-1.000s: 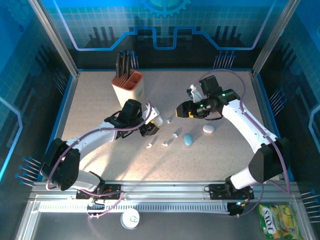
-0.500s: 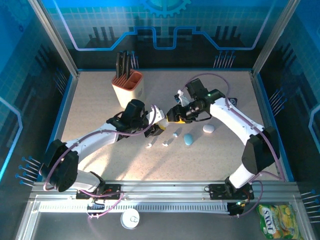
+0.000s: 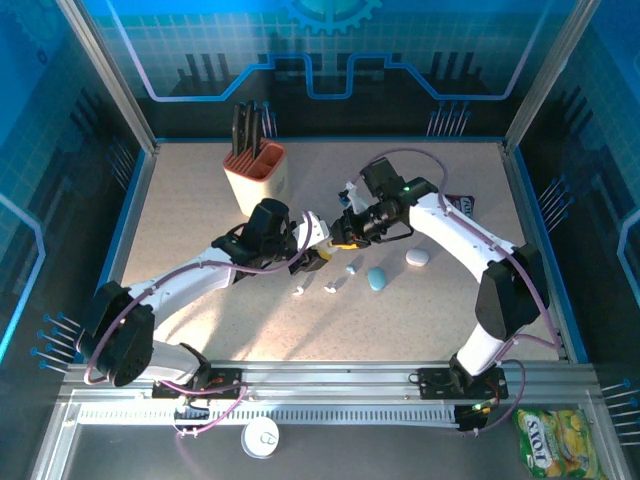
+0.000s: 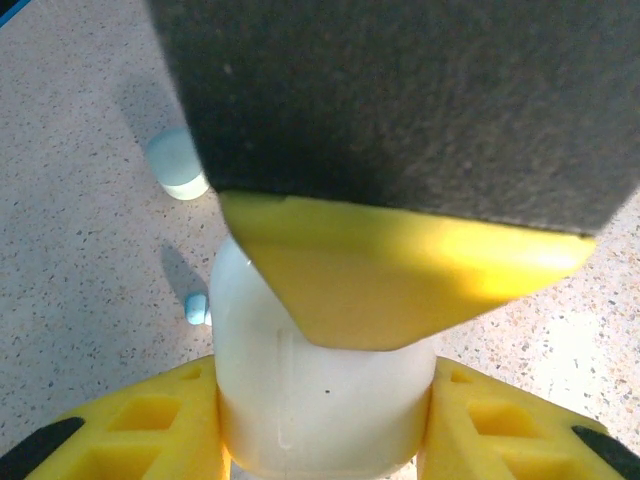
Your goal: Insert wireless bluetooth earbuds into charging case
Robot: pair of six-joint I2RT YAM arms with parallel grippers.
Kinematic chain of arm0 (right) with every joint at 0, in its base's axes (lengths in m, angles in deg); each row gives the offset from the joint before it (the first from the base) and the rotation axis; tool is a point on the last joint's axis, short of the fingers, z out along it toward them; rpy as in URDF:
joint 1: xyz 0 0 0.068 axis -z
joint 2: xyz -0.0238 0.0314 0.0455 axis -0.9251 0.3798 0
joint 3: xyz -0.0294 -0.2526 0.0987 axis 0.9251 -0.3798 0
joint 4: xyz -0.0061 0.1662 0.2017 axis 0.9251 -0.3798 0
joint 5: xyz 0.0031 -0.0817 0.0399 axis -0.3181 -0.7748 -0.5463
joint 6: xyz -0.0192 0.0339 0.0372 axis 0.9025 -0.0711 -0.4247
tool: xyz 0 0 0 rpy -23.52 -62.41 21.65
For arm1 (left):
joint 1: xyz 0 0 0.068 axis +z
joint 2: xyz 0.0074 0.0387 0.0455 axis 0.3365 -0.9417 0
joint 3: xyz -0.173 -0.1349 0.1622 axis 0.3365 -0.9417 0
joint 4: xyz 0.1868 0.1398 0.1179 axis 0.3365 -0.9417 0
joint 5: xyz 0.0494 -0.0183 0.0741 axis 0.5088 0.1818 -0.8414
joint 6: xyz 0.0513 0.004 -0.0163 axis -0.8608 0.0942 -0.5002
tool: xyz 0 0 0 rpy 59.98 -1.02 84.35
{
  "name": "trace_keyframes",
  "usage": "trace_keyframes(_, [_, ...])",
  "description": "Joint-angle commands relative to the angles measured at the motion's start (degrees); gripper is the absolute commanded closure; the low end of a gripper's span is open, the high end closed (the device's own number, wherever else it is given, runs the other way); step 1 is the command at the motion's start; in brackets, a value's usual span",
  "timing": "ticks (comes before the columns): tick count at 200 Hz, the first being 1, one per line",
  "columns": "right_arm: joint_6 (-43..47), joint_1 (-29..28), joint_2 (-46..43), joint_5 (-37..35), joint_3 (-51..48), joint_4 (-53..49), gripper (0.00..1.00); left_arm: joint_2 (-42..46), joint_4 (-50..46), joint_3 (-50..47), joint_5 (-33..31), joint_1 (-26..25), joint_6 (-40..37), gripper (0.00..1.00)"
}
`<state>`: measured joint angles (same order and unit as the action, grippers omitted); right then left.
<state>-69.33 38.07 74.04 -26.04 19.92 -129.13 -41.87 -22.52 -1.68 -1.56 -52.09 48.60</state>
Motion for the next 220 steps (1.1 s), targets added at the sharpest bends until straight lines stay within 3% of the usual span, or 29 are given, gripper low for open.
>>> trace_keyframes(1, [1.3, 0.1, -2.1, -1.8, 0.7, 1.2, 0.78, 2.7, 3.2, 0.1, 1.8, -0.5, 0.5, 0.53])
trace_keyframes(19, [1.4, 1.4, -4.9, -1.7, -0.9, 4.8, 0.82, 3.3, 2.9, 0.2, 2.9, -0.4, 1.6, 0.38])
trace_keyframes(53, [0.0, 6.5, -11.4, 0.2, -4.1, 10.7, 0.85, 5.4, 8.9, -0.6, 3.6, 0.0, 10.8, 0.16])
trace_keyframes(92, [-0.1, 14.7, -19.3, 2.5, -7.2, 17.0, 0.87, 6.6, 23.4, -2.4, 8.6, 2.7, 27.5, 0.05])
trace_keyframes(136, [-1.6, 21.5, -28.2, 10.8, -9.9, 29.4, 0.87, 4.6, 38.6, -1.0, 19.4, 5.3, 45.2, 0.04])
trace_keyframes(177, [-0.9, 21.4, -30.0, 22.5, -8.7, 34.6, 0.88, 1.3, 47.4, 3.1, 30.7, 5.0, 57.3, 0.12])
trace_keyframes(190, [0.1, 20.2, -30.2, 23.7, -8.7, 35.2, 0.89, 0.4, 51.0, 3.7, 32.8, 4.6, 59.6, 0.17])
trace_keyframes(220, [2.7, 15.6, -29.3, 24.9, -7.5, 34.4, 0.9, 0.3, 49.4, 5.8, 34.2, 3.3, 58.4, 0.22])
